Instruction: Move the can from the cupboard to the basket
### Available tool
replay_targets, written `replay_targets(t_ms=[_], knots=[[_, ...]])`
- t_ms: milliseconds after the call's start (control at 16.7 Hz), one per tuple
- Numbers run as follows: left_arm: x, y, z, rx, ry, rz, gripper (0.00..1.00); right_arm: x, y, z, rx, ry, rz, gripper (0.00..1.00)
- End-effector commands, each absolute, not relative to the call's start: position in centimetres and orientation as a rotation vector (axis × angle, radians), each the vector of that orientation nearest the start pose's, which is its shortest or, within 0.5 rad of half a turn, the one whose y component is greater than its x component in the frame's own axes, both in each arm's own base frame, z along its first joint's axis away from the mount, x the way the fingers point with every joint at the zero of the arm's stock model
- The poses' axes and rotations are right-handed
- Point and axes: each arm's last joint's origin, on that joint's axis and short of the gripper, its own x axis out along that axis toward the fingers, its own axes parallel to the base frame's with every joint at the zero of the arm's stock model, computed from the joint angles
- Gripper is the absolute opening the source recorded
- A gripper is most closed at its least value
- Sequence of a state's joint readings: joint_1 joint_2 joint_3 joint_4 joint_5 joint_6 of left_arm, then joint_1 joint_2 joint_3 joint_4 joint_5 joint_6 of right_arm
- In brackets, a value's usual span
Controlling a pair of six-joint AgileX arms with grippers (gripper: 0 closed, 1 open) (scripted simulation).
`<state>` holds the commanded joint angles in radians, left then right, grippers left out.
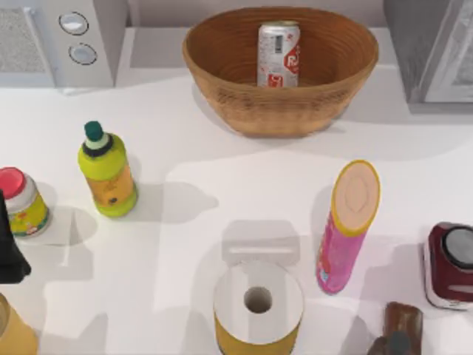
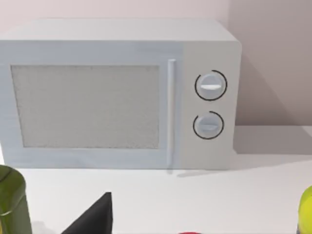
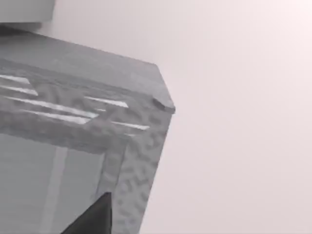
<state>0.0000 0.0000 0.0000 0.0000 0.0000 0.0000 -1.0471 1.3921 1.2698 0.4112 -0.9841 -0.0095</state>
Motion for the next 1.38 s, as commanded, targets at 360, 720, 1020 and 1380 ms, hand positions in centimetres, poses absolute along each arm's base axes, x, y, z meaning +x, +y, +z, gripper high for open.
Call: replay_targets(t_ms=[360, 720, 1020, 1380], knots=[[10.6, -0.1, 16.0, 0.000, 0.000, 0.000, 1.00, 15.8, -20.5, 51.5, -0.199, -0.107, -0.028, 1.00], [10.6, -0.1, 16.0, 0.000, 0.000, 0.000, 1.00, 15.5, -20.1, 51.2, -0.009, -0.004, 0.002, 1.00], [10.6, -0.1, 16.0, 0.000, 0.000, 0.000, 1.00, 15.5, -20.0, 51.2, -0.006, -0.003, 0.004, 1.00], [10.6, -0.1, 16.0, 0.000, 0.000, 0.000, 1.00, 18.5, -18.1, 51.3, 0.002, -0.002, 0.005, 1.00]])
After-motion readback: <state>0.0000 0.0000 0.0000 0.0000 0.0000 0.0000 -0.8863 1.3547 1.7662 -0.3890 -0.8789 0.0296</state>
